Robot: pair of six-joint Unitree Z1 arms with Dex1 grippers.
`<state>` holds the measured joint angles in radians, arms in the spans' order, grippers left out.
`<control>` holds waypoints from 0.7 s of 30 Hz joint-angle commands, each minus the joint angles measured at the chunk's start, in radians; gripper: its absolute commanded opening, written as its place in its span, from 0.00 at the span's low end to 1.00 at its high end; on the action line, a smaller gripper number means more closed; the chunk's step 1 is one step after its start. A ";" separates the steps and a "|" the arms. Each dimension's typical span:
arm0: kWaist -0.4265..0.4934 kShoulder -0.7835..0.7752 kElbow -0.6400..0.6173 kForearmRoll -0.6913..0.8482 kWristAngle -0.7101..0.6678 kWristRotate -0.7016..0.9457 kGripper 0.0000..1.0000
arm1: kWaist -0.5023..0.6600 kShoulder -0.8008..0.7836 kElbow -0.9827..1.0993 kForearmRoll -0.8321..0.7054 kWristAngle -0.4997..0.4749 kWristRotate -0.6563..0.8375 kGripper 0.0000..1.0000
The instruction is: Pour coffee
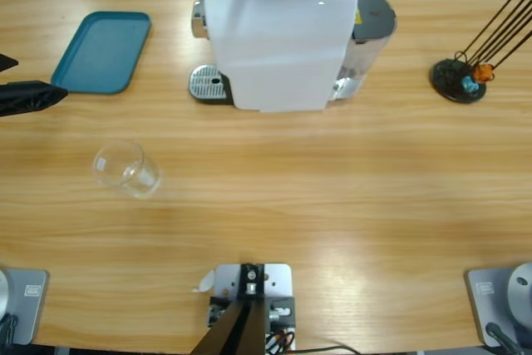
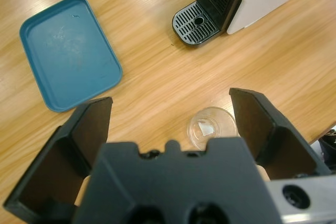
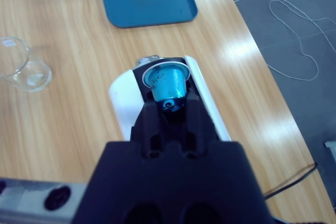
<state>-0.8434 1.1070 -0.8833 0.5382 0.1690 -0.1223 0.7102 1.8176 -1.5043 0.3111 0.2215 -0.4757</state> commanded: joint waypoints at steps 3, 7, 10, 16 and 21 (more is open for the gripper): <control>0.012 0.028 0.044 -0.020 -0.017 0.003 0.97 | -0.011 -0.005 0.040 0.009 -0.019 -0.019 0.00; 0.012 0.038 0.047 -0.027 -0.017 0.003 0.97 | -0.011 -0.031 0.076 0.011 -0.002 -0.025 0.00; 0.012 0.043 0.046 -0.042 -0.023 0.003 0.97 | -0.011 -0.039 0.091 0.011 0.002 -0.034 0.00; 0.012 0.039 0.050 -0.042 -0.023 0.001 0.97 | -0.011 -0.031 0.079 0.006 -0.008 -0.028 0.42; 0.012 0.039 0.056 -0.042 -0.023 -0.001 0.97 | -0.006 -0.031 0.075 -0.015 -0.031 -0.015 0.98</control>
<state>-0.8432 1.1213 -0.8654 0.5082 0.1606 -0.1224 0.7099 1.7960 -1.4604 0.3108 0.2129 -0.4975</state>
